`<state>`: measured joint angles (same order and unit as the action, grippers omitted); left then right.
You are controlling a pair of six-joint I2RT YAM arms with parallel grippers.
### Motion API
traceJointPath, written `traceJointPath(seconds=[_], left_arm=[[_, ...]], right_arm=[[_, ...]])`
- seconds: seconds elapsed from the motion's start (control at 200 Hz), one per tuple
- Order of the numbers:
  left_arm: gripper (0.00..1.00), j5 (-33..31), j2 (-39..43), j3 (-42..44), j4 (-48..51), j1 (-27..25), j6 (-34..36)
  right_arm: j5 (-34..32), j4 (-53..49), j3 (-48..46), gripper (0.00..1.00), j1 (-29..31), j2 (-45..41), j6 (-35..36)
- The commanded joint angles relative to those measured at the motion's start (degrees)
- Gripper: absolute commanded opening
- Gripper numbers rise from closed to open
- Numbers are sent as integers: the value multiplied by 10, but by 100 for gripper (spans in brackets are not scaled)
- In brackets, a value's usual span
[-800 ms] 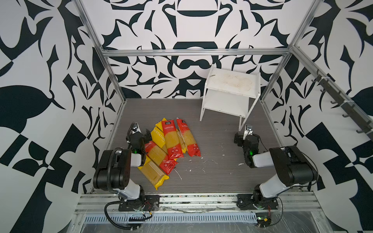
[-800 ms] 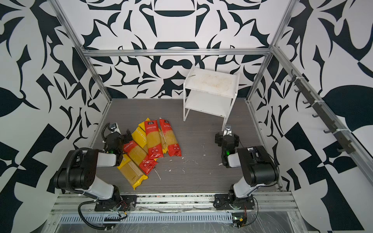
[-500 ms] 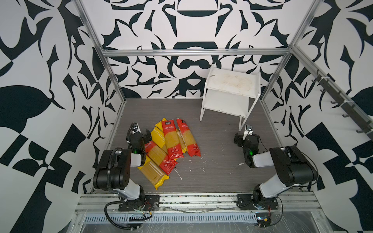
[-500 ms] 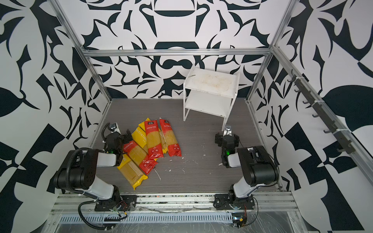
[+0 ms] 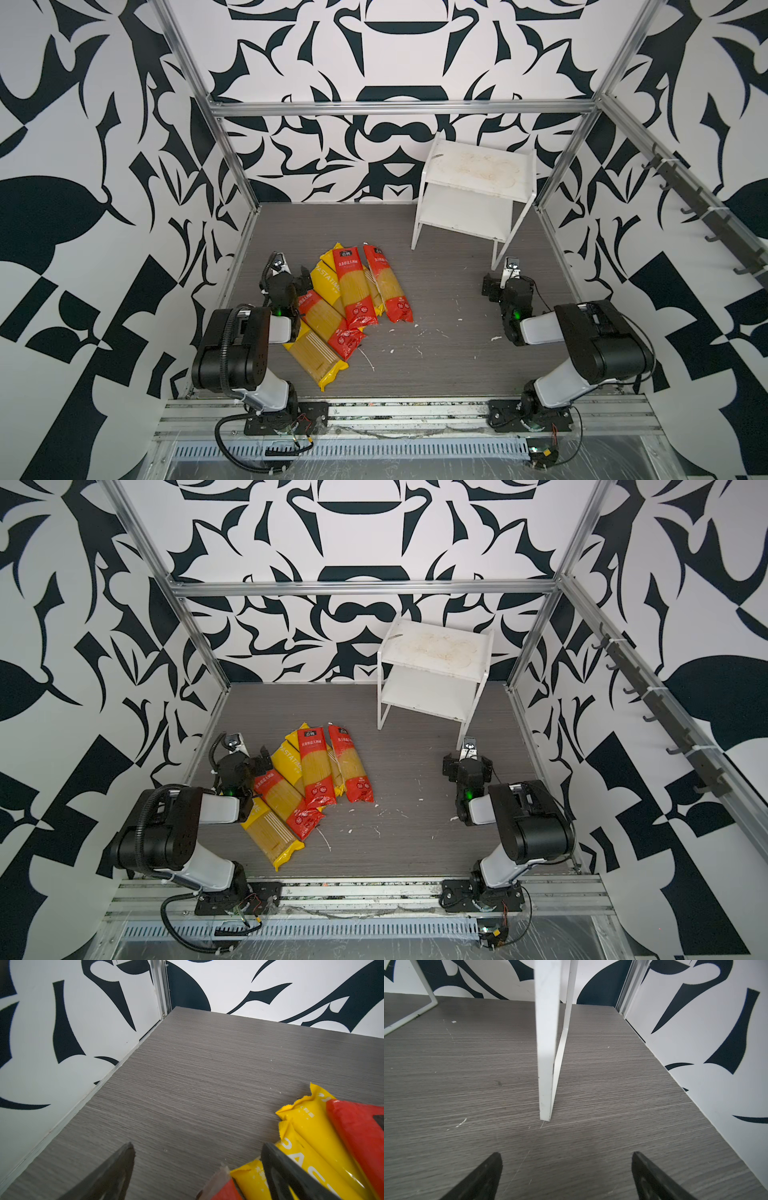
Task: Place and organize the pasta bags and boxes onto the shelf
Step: 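Raise both arms and start moving the grippers toward the pasta pile, then reach the right gripper to a red spaghetti bag while the left gripper enters the pile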
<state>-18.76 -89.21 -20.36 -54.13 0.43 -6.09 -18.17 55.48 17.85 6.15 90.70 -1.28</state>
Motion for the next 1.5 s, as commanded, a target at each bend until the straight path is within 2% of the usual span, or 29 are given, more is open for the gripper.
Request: traceJointPath(seconds=[0.0,0.35,0.41,0.56,0.625,0.725,0.825,0.88,0.955,0.985,1.0,1.045,1.09,1.135,1.235,1.355,1.4,1.415,1.5], left_arm=[[99,4,0,-4,1,1,1],[99,4,0,-4,2,1,2],[99,4,0,-5,2,1,3],[99,6,6,-1,-1,7,-10],[99,-24,28,6,-2,-8,-1],[99,-67,97,-26,133,-32,1],[99,-103,168,-58,266,-37,-56],[99,-110,213,-66,321,-40,-93],[99,-111,265,-89,412,-42,-142],[99,-110,282,-104,456,-43,-167],[99,-110,289,-112,477,-43,-179],[99,-108,305,-139,543,-43,-233],[99,-98,315,-176,622,-42,-288],[99,-83,317,-207,684,-40,-326],[100,46,316,-234,723,-13,-331],[86,153,314,-245,737,-15,-356],[86,172,313,-243,737,-31,-373],[82,174,312,-242,738,-39,-376],[81,153,305,-244,740,-111,-389]], right_arm=[[0,12,12,100,3,-7,1],[1,15,11,100,2,-8,1],[-25,23,6,100,2,-8,-13],[-30,14,4,100,6,-28,-8],[-38,-50,16,100,9,-77,-8],[-72,-218,68,100,10,-143,-40],[-127,-394,142,100,29,-181,-96],[-159,-523,197,100,41,-186,-135],[-110,-633,260,100,41,-183,-208],[-63,-674,283,100,36,-179,-238],[-17,-682,289,99,31,-176,-239],[105,-699,303,90,22,-170,-240],[157,-706,304,81,27,-170,-261],[195,-691,290,76,42,-176,-285],[228,-657,262,72,98,-184,-334],[238,-632,266,71,198,-153,-369],[233,-635,281,70,237,-131,-373],[230,-635,286,70,251,-125,-372],[187,-650,323,72,321,-85,-365]])
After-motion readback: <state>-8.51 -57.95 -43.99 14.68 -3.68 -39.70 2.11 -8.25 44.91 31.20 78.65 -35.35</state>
